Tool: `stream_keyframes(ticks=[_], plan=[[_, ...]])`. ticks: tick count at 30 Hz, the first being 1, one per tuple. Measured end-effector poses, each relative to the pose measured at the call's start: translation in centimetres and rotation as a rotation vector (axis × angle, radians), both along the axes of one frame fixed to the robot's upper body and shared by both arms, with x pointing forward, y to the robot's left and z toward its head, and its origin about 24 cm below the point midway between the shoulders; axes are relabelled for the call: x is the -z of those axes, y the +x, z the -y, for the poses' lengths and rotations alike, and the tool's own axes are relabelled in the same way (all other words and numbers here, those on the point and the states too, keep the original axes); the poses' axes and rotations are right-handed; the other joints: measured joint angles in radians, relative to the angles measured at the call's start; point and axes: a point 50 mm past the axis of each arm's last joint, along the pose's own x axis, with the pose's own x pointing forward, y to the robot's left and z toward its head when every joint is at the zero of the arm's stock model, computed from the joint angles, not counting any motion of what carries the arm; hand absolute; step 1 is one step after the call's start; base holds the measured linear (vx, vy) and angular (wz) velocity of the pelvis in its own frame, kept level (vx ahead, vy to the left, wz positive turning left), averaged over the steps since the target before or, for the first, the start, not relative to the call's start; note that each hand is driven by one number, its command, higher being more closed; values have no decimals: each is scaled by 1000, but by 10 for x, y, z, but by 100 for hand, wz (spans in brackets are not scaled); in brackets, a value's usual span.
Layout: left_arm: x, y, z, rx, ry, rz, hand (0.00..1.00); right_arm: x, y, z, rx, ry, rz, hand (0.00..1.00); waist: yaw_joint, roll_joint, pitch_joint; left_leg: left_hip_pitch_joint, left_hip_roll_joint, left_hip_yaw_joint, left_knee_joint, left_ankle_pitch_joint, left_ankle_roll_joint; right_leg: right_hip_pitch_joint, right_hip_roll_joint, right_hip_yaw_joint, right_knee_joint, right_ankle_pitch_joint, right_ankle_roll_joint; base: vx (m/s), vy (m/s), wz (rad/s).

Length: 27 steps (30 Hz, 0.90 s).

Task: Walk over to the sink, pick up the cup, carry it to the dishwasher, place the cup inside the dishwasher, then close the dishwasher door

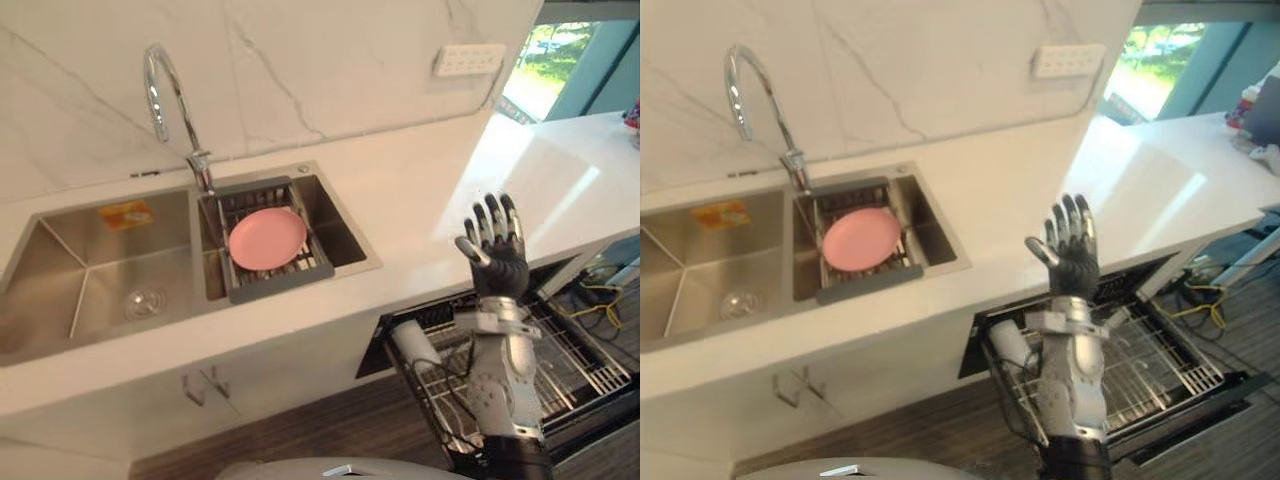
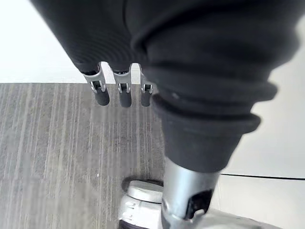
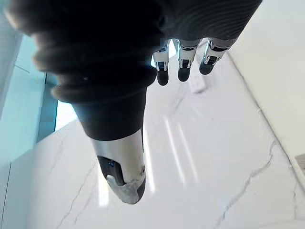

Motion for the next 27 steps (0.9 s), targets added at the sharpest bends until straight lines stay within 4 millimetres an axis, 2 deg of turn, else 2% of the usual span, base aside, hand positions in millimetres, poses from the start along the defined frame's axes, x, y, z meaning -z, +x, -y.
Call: stream_keyframes(ticks=[2, 3, 4, 5, 6, 7, 8, 9, 10, 11, 14, 18, 19, 27], plan=[[-3, 14, -11, 35, 21, 51, 0, 6, -4, -2, -7, 7, -22, 0, -20, -8, 0, 20, -6, -21, 0, -1, 9, -49, 0, 128, 111, 18, -40, 78, 16, 26], [-5, 25, -19, 58, 44, 91, 0, 6, -3, -4, -17, 10, -19, 0, -30, -10, 0, 23, -1, -41, 1, 4, 19, -68, 25, 196, 128, 3, -27, 99, -56, 23], [-6, 32, -21, 63, 49, 111, 0, 7, -3, -5, -20, 12, -17, 0, -31, -7, -3, 20, 9, -51, 3, 9, 23, -68, 56, 230, 110, -28, 5, 119, -143, 30], [-9, 49, -28, 80, 70, 154, 0, 5, -2, -5, -26, 10, -9, 0, -34, -10, -7, 15, 37, -72, 10, 14, 7, -56, 137, 266, 38, -85, 45, 98, -151, 31], [-11, 57, -30, 88, 78, 176, 0, 4, -1, -6, -27, 8, -4, 0, -37, -17, -6, 4, 51, -83, 13, 20, -6, -49, 177, 280, -17, -100, 49, 96, -211, 52], [-13, 74, -33, 106, 87, 217, 0, 1, 1, -6, -30, 6, 12, 0, -46, -39, -4, -24, 64, -105, 24, 27, -24, -41, 240, 288, -147, -87, 48, 48, -217, 74], [-14, 87, -30, 119, 81, 242, 0, -3, 4, -3, -25, -6, 25, 0, -61, -51, 7, -42, 65, -136, 46, 22, -41, -9, 260, 290, -221, -29, 94, 43, -218, 74], [-12, 91, -22, 127, 60, 252, 0, -4, 4, 0, -18, -15, 25, 0, -60, -52, 5, -42, 71, -139, 51, 23, -50, 7, 267, 269, -231, -13, 88, 48, -167, 54], [-12, 94, -14, 139, 37, 263, 0, -8, 5, 5, -2, -26, 38, 0, -52, -30, 9, -40, 91, -139, 53, 16, -60, 19, 282, 262, -241, -13, 84, 57, -107, 20], [-11, 94, -10, 142, 25, 262, 0, -11, 6, 7, 7, -28, 51, 0, -48, -15, 11, -39, 98, -139, 52, 14, -63, 31, 289, 251, -257, -13, 83, 60, -99, 14], [-8, 84, -4, 136, -8, 244, 0, -10, 7, 7, 19, -16, 51, 0, -46, 4, 9, -36, 102, -130, 35, 15, -64, 49, 298, 248, -294, -8, 83, 20, -40, 2], [-8, 80, -6, 133, 0, 239, 0, -6, 8, 4, 15, -8, 30, 0, -40, 0, 7, -36, 106, -101, 20, 16, -61, 62, 307, 265, -350, 25, 86, -22, 18, -15], [-8, 74, -14, 131, 21, 209, 0, 4, 7, -6, -72, 4, -3, 0, -56, -38, -25, -29, 90, -75, -34, 54, -50, 85, 299, 269, -449, 87, 101, -10, 6, -6], [-8, 76, -13, 78, 3, 216, 0, 6, 8, -10, -85, 25, -10, 0, -56, -33, -22, -30, 90, -72, -28, 55, -52, 79, 299, 272, -438, 87, 101, 0, 0, 0]])
